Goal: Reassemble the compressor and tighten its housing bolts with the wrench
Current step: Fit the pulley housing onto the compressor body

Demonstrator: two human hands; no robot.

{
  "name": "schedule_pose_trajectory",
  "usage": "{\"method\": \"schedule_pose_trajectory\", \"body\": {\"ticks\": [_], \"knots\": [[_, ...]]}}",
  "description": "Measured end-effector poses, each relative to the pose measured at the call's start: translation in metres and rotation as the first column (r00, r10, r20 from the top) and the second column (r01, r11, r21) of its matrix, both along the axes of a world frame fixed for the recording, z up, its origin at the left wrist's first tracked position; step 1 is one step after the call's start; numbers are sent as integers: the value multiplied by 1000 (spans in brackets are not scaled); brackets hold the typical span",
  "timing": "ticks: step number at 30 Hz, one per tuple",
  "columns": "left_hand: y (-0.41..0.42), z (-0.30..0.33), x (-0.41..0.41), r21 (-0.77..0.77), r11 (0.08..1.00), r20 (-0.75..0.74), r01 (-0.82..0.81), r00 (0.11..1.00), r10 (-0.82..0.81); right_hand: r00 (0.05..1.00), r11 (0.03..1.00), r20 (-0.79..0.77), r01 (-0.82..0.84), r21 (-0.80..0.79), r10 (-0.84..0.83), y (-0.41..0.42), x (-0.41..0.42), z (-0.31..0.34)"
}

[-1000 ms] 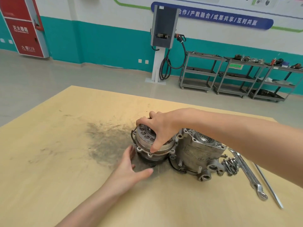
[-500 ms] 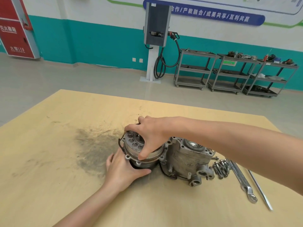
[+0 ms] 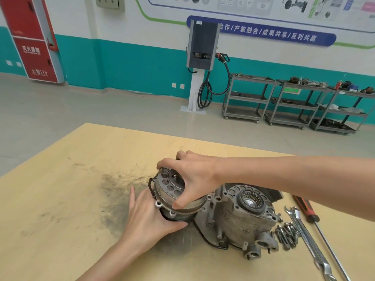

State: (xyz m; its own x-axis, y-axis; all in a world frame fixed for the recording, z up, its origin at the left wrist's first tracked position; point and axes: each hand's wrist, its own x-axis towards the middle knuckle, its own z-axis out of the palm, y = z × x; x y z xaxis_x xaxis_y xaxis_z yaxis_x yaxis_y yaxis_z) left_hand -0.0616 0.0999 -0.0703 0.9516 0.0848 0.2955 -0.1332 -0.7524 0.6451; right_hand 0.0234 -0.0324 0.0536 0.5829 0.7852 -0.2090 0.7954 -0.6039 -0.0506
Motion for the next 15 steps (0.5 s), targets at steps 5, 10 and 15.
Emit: {"method": "schedule_pose_trajectory", "body": {"ticks": [5, 10, 15], "knots": [[22, 22, -24, -567, 824, -95, 6, 993, -73, 974, 970, -198, 150, 189, -112, 0, -3, 43], [-24, 40, -39, -942, 258, 178, 213, 972, -154, 808, 823, -543, 460, 335, -231, -10, -18, 77], [-43, 73, -32, -977, 44, 211, 211, 977, -5, 773, 707, -582, 558, 434, -252, -29, -31, 82]]}}
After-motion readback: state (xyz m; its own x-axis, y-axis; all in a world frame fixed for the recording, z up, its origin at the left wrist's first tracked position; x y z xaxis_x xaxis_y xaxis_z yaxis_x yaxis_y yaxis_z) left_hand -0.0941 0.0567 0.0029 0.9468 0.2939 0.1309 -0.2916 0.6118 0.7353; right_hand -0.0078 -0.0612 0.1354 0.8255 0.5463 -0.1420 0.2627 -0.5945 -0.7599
